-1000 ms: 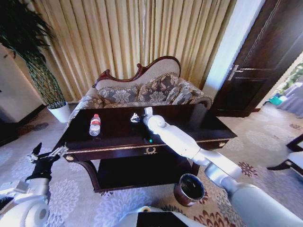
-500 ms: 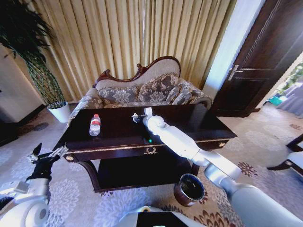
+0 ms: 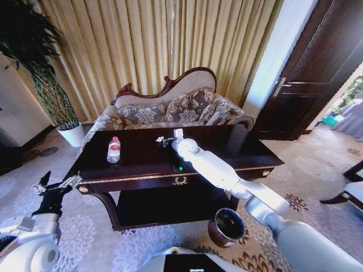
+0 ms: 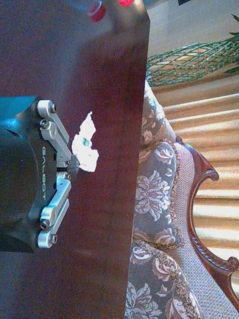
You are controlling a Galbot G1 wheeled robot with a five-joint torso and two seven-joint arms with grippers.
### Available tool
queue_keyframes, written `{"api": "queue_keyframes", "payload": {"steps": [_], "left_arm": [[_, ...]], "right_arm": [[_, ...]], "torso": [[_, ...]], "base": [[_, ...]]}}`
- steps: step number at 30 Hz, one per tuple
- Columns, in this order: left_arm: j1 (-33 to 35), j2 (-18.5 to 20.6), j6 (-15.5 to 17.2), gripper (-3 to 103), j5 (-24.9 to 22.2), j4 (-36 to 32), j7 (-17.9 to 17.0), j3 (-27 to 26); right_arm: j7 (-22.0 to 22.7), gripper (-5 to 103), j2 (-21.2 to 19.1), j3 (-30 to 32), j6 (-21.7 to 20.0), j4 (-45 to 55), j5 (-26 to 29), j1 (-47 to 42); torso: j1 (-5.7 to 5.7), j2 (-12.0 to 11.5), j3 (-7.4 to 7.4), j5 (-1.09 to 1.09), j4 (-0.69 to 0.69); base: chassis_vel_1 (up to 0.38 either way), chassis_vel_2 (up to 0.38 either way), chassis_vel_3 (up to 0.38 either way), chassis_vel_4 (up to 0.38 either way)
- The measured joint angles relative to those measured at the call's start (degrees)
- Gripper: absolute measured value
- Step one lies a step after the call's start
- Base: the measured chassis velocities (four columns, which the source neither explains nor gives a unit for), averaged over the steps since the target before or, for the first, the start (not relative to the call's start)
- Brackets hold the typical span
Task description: Move to the front of the table and place the trash on the table into the trash bin.
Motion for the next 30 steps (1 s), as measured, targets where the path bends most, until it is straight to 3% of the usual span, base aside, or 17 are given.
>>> {"api": "queue_keyframes", "payload": {"steps": [30], "left_arm": [[-0.1,0.2,0.0,100,-0.2,0.4,0.2,0.1]], "right_arm": [[-0.3,0,-1.1,1.6,0.2,1.2,1.7,-0.7]], "torso": [[0.0,0.0,0.0,0.0,0.0]], "base": [[0.0,0.0,0.0,0.0]]}}
